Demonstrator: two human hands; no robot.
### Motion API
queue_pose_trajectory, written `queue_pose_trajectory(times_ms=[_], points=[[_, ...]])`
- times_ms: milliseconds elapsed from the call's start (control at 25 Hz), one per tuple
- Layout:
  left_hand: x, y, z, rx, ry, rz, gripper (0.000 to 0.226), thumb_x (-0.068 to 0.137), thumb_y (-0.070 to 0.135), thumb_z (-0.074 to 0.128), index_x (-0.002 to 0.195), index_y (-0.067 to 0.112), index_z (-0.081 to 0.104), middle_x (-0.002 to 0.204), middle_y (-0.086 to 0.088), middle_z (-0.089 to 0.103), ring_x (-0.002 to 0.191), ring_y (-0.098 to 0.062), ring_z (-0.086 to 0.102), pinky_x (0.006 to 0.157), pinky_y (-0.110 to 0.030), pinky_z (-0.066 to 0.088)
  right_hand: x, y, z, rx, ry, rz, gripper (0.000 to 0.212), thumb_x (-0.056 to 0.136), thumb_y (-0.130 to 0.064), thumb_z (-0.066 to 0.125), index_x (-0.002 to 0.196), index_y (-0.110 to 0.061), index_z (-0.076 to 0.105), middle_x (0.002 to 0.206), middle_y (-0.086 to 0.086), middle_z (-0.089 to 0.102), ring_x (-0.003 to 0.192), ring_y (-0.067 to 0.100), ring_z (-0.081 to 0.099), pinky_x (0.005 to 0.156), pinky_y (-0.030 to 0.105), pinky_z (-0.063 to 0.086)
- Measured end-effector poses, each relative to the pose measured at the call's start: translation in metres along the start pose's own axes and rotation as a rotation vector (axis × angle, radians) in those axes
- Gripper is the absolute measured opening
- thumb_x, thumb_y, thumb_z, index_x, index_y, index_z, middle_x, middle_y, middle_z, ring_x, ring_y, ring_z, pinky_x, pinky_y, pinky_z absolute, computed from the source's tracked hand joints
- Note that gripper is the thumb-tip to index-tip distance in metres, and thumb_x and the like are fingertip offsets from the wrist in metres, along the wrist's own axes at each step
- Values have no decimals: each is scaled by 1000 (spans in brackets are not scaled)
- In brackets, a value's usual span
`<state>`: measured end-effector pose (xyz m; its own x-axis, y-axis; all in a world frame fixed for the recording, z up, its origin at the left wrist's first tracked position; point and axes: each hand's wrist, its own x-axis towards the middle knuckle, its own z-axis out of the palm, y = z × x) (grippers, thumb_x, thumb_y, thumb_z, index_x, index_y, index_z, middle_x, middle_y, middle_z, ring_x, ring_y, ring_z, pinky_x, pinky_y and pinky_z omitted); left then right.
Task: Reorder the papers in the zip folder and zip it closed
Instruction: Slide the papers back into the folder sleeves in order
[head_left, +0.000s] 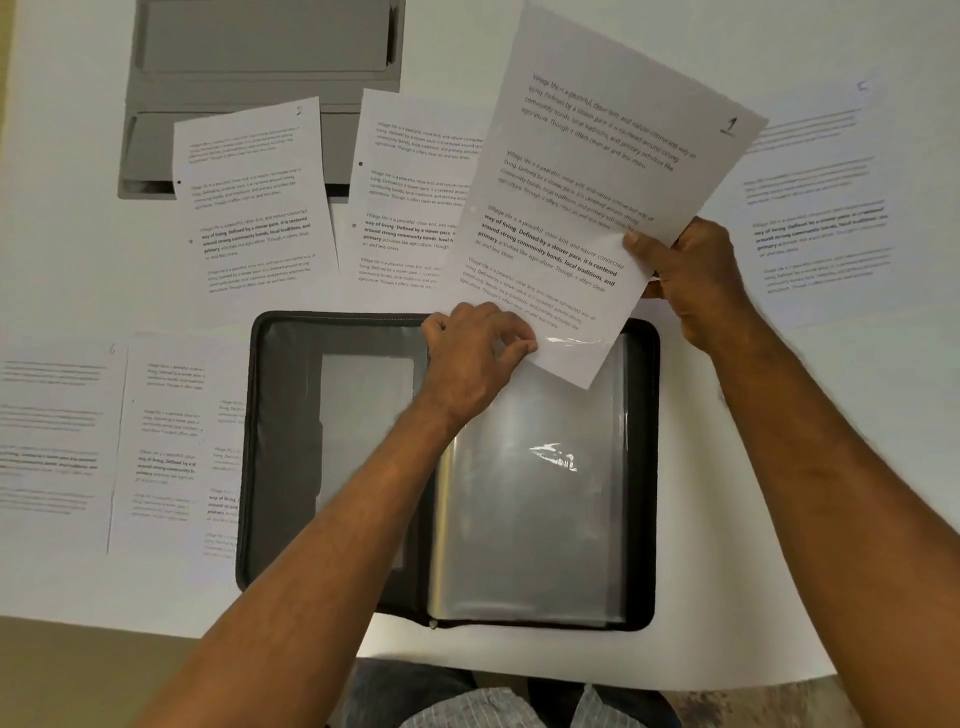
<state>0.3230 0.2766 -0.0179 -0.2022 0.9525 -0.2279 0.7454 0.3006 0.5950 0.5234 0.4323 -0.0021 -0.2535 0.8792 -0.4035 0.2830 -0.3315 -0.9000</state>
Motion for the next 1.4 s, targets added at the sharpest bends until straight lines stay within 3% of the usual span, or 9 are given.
queue_pose_trajectory(times_ms=[200, 320, 480, 680, 880, 1000, 1160, 1240, 1400], points=[[4, -13, -11, 107, -51, -12, 8, 93, 47, 67, 96, 39, 69, 92, 16, 61, 101, -8, 48, 89, -36, 19, 11, -7, -4, -51, -17, 24, 31, 99, -16, 69, 129, -15, 64, 111, -5, 73, 92, 9, 74, 68, 29, 63], [4, -23, -20, 161, -73, -53, 3, 95, 40, 66, 96, 39, 68, 96, 15, 59, 106, -12, 51, 101, -41, 21, 16, -12, -3, -62, -50, 27, 33, 98, -14, 69, 130, -13, 64, 111, -3, 73, 90, 8, 74, 67, 28, 63], [8, -35, -30, 178, -87, -157, 15, 95, 26, 62, 91, 38, 70, 101, 15, 60, 111, -16, 51, 108, -47, 21, 24, -21, -1, -78, -99, 45, 32, 98, -13, 70, 130, -11, 64, 105, -6, 73, 85, 6, 74, 65, 27, 63], [7, -46, -32, 73, -39, -238, 15, 94, 25, 67, 87, 37, 72, 106, 15, 53, 107, -8, 43, 96, -34, 20, 30, -26, 1, -90, -125, 57, 34, 97, -13, 70, 130, -9, 64, 109, -2, 74, 92, 12, 75, 69, 32, 64], [2, -49, -23, -261, 52, -279, 16, 91, 16, 75, 84, 27, 67, 119, 5, 46, 90, -4, 54, 95, -24, 48, 32, -29, -1, -100, -166, 70, 32, 97, -13, 70, 129, -11, 65, 112, 0, 75, 93, 14, 75, 71, 32, 64], [2, -47, -22, -336, 70, -298, 13, 91, 12, 75, 84, 21, 69, 126, 4, 48, 85, -1, 57, 84, -10, 48, 36, -29, -2, -115, -173, 99, 35, 97, -14, 71, 130, -9, 65, 112, 1, 75, 95, 17, 75, 72, 32, 64], [2, -45, -24, -277, 28, -271, 12, 93, 13, 71, 83, 20, 72, 92, 11, 63, 82, 1, 57, 74, -11, 45, 37, -31, -3, -139, -191, 113, 33, 97, -13, 70, 129, -11, 65, 106, -4, 74, 90, 12, 74, 67, 26, 63], [2, -45, -23, -286, 19, -280, 9, 95, 14, 68, 88, 16, 72, 92, 11, 63, 81, 2, 56, 73, -7, 40, 38, -31, -3, -151, -199, 118, 31, 97, -13, 69, 128, -13, 63, 104, -6, 73, 88, 9, 73, 64, 23, 61], [6, -52, -21, -268, -5, -242, 6, 98, 15, 64, 99, 15, 71, 96, 3, 65, 80, -2, 58, 76, -19, 48, 41, -35, 1, -160, -215, 122, 32, 97, -11, 69, 128, -13, 63, 104, -7, 72, 86, 7, 74, 63, 23, 61]])
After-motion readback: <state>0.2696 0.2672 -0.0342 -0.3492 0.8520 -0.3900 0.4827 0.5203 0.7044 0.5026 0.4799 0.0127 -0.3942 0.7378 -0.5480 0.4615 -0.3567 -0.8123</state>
